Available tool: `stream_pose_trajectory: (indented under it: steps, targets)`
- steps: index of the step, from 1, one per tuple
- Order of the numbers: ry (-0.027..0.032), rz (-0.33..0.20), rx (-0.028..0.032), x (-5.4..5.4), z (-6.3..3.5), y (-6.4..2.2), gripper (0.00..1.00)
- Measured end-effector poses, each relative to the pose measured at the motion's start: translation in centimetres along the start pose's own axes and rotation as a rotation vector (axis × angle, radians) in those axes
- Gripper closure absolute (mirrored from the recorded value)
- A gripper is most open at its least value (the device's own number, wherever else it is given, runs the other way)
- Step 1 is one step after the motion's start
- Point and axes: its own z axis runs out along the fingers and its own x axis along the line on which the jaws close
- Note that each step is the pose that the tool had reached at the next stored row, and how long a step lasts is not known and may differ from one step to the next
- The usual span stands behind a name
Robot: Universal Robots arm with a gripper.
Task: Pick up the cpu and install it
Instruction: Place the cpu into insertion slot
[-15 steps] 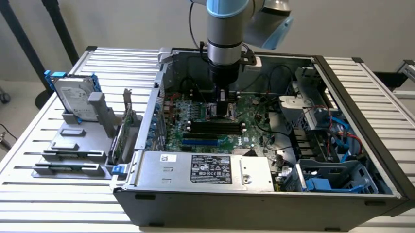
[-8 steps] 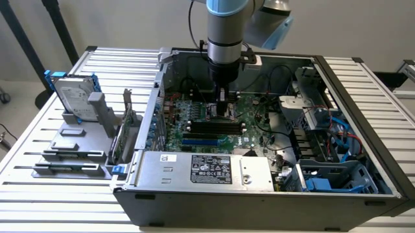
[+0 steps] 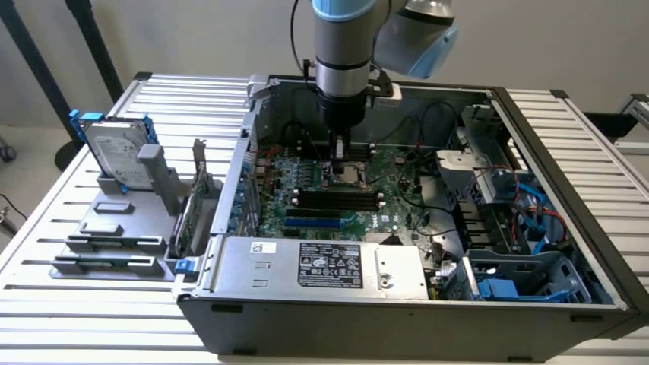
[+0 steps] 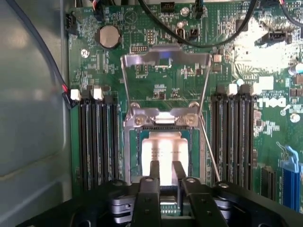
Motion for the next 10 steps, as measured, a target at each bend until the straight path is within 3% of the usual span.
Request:
stream_pose_trajectory:
  steps: [4,10]
  targets:
    - [0.0031,0.000,0.0003,-0.1,-0.38,-1.24,0.89]
    - [0.0058,0.000,0.0004,-0.3,-0.79,-1.79,0.89]
